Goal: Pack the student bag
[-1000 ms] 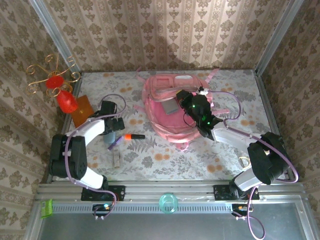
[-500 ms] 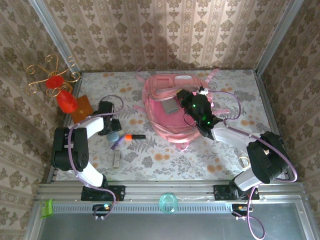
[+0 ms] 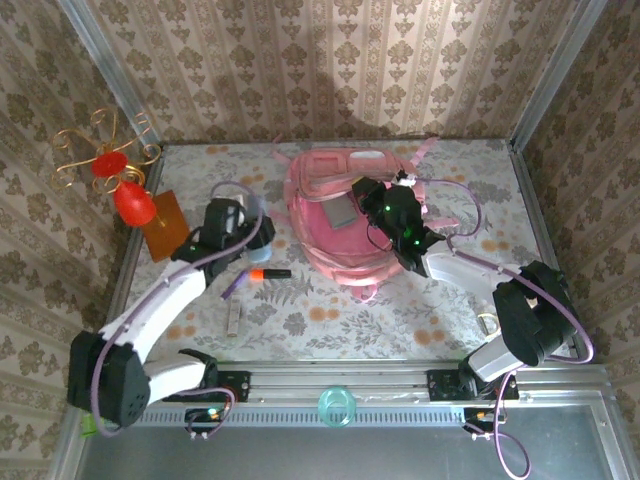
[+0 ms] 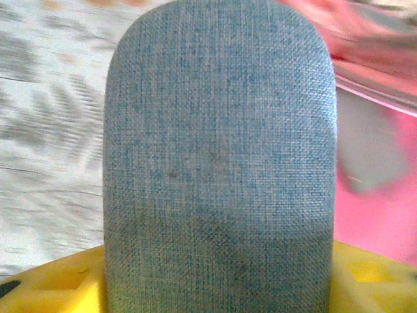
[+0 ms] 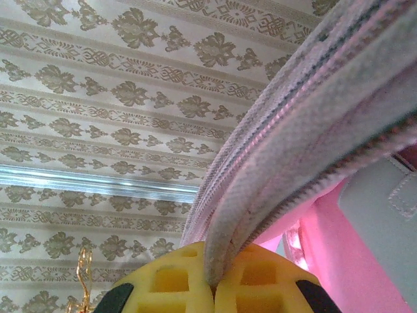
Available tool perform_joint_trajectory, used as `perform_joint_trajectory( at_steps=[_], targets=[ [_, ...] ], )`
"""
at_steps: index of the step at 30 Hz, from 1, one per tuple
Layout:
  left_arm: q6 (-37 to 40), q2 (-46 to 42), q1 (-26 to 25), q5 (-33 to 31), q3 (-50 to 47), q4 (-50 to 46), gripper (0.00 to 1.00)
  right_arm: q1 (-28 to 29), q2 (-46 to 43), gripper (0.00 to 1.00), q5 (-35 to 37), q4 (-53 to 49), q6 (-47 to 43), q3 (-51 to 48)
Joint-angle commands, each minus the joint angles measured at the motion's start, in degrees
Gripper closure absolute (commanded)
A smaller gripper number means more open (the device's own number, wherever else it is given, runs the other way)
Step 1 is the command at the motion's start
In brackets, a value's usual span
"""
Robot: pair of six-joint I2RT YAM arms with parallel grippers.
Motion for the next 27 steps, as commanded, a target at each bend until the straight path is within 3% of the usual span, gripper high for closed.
perform_joint_trajectory(
  at_steps=[1,6,12,21,27],
  targets=[
    [-11.6,-1.9,-6.6,4.8,-4.1,7.7,0.48,0.2,0.4,1.0,0.2,1.9,-1.4,4.9],
    [-16.8,5.7,-13.9,5.5,-1.5,16.2,0.48,1.4,1.9,1.0,-1.2,1.7,-1.7,9.5],
    [-23.4,18.1,-15.7,8.5,3.8,32.0,0.46,2.8,1.5,1.0,-0.3,-1.1,-3.3,13.5],
    [-31.0,32.0,-19.0,-1.0,11.4,43.2,0.4,3.2,3.3,1.0,-1.5,-4.5,-3.2,20.4],
    [-30.4,41.5,-19.6,-7.9,16.2,53.6,0.36,3.2,3.8,1.0,-1.5,-4.4,-2.7,21.5]
  ],
)
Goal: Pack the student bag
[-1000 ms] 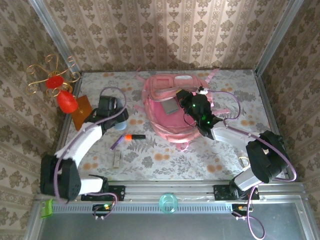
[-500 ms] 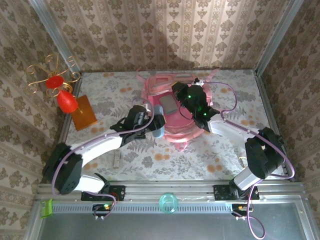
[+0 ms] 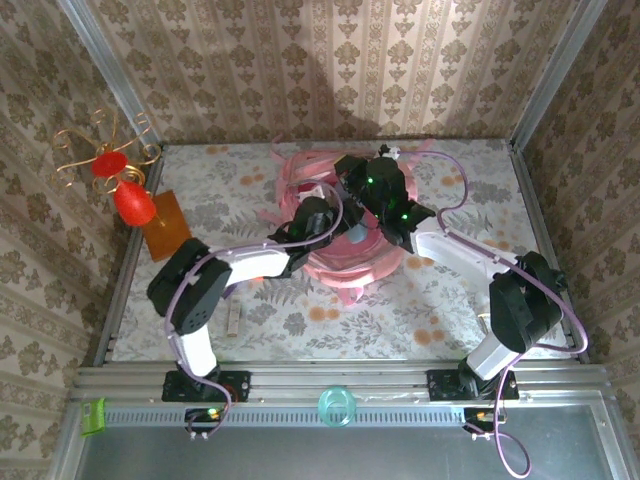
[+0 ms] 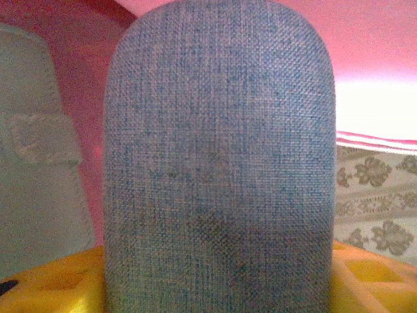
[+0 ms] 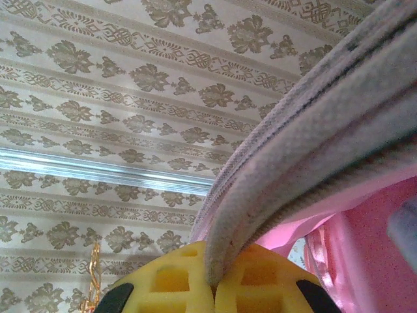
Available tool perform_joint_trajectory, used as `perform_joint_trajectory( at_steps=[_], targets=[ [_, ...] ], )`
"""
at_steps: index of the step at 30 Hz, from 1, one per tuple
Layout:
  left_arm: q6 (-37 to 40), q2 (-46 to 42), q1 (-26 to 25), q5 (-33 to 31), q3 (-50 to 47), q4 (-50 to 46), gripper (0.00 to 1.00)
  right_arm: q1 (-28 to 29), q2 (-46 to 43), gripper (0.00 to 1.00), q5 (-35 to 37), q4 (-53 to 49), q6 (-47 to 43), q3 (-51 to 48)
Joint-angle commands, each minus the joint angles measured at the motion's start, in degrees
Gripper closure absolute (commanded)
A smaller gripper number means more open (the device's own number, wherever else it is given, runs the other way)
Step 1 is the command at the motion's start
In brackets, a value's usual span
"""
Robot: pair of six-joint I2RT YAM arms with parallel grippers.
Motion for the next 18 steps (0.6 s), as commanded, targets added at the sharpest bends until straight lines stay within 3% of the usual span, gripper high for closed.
perform_joint_trajectory(
  at_steps=[1,4,8,18],
  targets=[
    [-1.7,3.8,0.1,-6.4,3.3,9.9,0.35,0.6,-1.3,1.0,-1.0,9.0,-0.2,4.4],
    [0.4,7.7,0.3,-8.5,5.5,12.8,0.28,0.6,-1.8,1.0,-0.7,8.2,-1.0,4.4],
    [3.7,8.3,0.5,-8.3,7.4,9.8,0.11,0.6,-2.4,1.0,-0.5,8.1,-1.7,3.6],
    [7.5,-3.1,0.0,-2.3,-5.5,8.7,0.1,-2.5,-3.9,1.0,0.3,8.5,-1.8,-0.8]
  ],
)
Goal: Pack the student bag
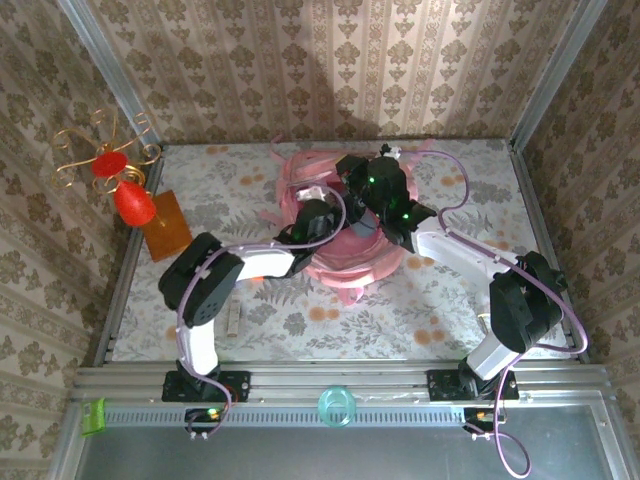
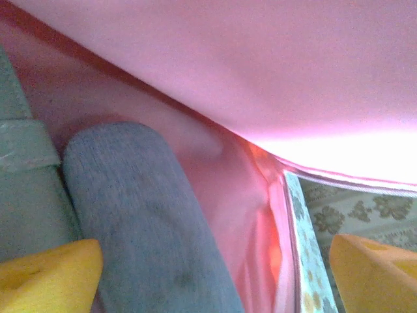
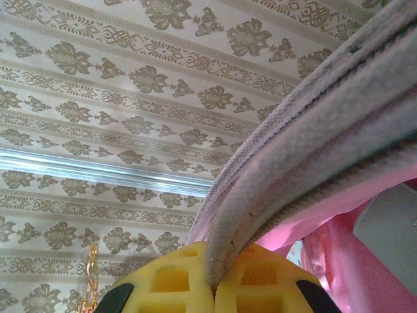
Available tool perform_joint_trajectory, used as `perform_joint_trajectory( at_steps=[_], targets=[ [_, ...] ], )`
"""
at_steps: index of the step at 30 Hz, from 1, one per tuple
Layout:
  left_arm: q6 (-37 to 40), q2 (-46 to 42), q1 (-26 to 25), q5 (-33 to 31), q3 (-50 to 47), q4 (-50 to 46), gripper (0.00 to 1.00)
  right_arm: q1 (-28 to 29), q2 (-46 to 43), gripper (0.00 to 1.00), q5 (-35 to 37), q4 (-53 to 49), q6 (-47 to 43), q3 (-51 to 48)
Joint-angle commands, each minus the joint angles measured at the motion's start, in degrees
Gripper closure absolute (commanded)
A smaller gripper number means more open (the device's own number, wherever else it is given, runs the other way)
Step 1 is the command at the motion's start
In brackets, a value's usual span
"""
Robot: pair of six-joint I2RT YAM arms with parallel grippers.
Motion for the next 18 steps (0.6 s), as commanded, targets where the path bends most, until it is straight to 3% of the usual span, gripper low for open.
perform_joint_trajectory(
  at_steps=[1,9,15,18],
  targets=[
    [3.3,-6.2,-0.2,4.2,-4.8,1.0,0.1,-1.8,-4.1,1.0,0.2,8.1,-1.1,-1.0],
    [13.0,-23.7,0.8,16.7,-15.1,-15.3,0.12,-6.3,-9.6,1.0,-6.9,4.4,-1.8,-11.6],
    [22.7,-43.1,2.6,12.3,-20.6,-34.2,0.14,-7.3,-19.0,1.0,-9.2,-6.5,-10.2,-26.1],
    [25.2,-45.5,6.5,13.3,-17.9,-40.5,0.14,-9.6,-20.4,0.98,-10.4,-13.6,-15.8,-29.8]
  ],
)
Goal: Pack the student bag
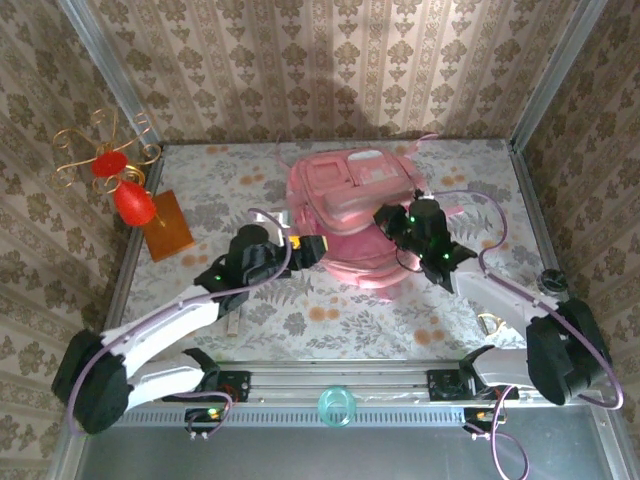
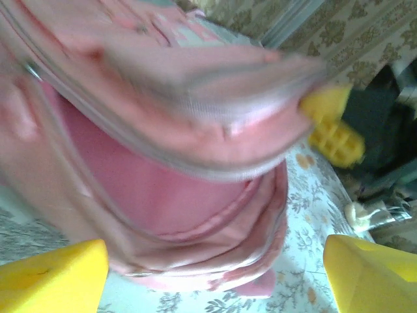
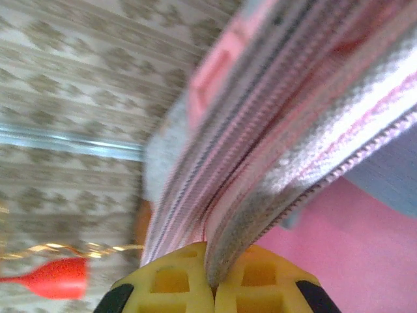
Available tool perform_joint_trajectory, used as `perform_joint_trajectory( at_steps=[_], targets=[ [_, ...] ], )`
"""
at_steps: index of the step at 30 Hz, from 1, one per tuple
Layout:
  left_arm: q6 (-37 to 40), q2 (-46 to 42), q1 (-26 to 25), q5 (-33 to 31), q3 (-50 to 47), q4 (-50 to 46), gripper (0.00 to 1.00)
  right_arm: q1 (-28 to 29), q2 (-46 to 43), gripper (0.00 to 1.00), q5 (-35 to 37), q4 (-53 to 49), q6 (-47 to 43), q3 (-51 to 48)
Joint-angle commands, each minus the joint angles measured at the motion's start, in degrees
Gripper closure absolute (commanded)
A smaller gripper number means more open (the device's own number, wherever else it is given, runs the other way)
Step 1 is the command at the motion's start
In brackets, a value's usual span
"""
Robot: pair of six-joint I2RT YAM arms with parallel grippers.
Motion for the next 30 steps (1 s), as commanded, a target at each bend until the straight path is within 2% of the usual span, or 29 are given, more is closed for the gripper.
perform_joint_trajectory(
  at_steps=[1,5,8,10,13,17,21,24,26,30],
  targets=[
    [7.0,-0.5,4.2,0.5,3.4,-12.5,0.14,-3.7,-1.3,0.97,-2.4,-9.0,-9.1,-3.0],
    [12.3,6.9,8.0,2.0,9.6,-17.2,0.14,-10.6,0.0,0.93,-6.5,-13.9,-16.0,-1.8],
    [17.4,14.6,8.8,0.5,15.2,-20.7,0.14,-14.1,2.5,0.88,-6.2,-17.7,-22.0,1.9],
    [18.8,18.5,9.7,0.4,17.4,-20.1,0.14,-15.5,4.8,0.84,-4.8,-20.8,-26.0,5.3],
    [18.3,23.0,11.4,4.8,20.3,-16.4,0.13,-16.7,5.7,0.77,-2.5,-24.2,-30.0,8.5],
    [17.8,29.4,13.1,4.4,26.0,-18.3,0.11,-16.0,0.8,0.69,1.7,-24.7,-31.8,6.6],
    [14.4,36.3,14.8,8.6,31.2,-16.8,0.08,-13.8,-5.2,0.59,7.7,-26.2,-33.4,3.5],
    [11.9,41.8,16.9,10.0,36.0,-17.6,0.08,-12.5,-8.7,0.55,10.4,-27.0,-34.2,2.4],
    [9.9,44.4,17.0,11.2,37.9,-16.9,0.11,-10.8,-10.3,0.55,10.5,-25.6,-34.3,1.9],
    [7.3,48.0,16.6,11.3,41.8,-17.2,0.2,-7.4,-8.7,0.54,4.7,-17.6,-32.1,0.3]
  ],
)
